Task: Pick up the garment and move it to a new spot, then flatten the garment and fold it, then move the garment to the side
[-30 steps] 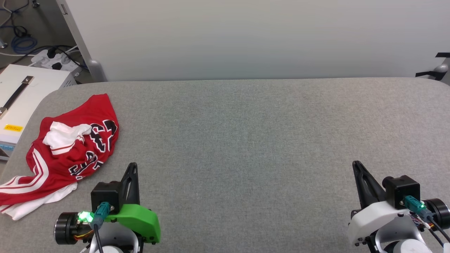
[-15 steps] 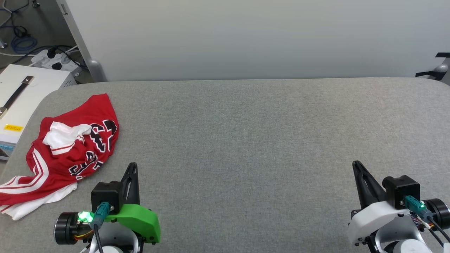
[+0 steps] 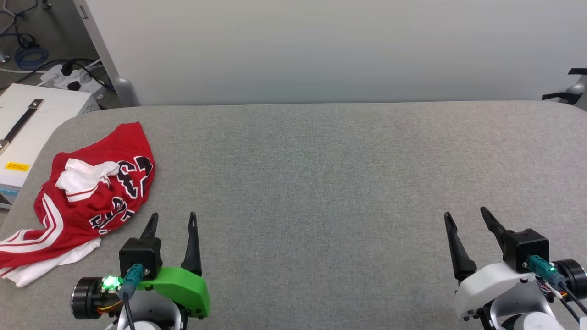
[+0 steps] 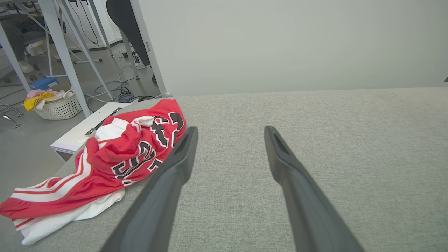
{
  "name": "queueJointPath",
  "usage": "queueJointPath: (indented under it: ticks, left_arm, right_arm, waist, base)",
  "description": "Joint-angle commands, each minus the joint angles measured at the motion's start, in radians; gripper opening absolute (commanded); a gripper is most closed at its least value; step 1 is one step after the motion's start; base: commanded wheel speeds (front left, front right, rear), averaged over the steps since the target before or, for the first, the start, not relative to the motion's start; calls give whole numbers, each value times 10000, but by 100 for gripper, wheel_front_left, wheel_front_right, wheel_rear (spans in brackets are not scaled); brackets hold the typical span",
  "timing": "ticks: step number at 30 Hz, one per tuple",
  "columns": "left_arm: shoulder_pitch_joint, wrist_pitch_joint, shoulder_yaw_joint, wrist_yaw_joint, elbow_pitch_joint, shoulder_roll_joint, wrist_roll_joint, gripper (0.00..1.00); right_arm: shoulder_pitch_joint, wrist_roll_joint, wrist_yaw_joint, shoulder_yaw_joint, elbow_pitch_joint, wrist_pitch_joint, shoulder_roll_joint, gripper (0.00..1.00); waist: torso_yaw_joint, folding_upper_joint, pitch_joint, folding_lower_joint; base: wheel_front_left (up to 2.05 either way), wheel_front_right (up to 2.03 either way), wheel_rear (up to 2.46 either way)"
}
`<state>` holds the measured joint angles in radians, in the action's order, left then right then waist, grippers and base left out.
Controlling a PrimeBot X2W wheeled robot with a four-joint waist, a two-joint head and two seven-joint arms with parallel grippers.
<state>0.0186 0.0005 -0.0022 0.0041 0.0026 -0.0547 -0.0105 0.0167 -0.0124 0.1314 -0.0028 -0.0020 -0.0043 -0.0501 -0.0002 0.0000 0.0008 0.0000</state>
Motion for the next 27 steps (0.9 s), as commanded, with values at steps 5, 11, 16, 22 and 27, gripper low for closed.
queueJointPath:
  ticks: [5,11,16,22,27]
  left_arm:
    - [-21,-175,-80,118,-29,3,-62,100]
    - [-37,-299,-150,206,-60,5,-97,100]
    - [-40,-405,-207,272,-101,7,-119,100]
    - [-27,-528,-266,328,-147,9,-140,100]
    - [-17,-630,-308,367,-170,11,-163,100]
  right_arm:
    - [8,-198,-1,-78,-78,-161,0,100]
    - [22,-410,-1,-135,-174,-283,0,100]
    - [45,-585,-1,-160,-274,-388,0,100]
    - [90,-784,-2,-152,-396,-509,0,100]
    - [130,-944,-2,-171,-493,-609,0,100]
  waist:
    - [0,0,13,0]
    - [3,0,23,0]
    - [6,0,26,0]
    - [13,0,25,0]
    - [22,0,23,0]
  base:
    - [0,0,0]
    - [0,0,0]
    - [0,0,0]
    - [0,0,0]
    - [0,0,0]
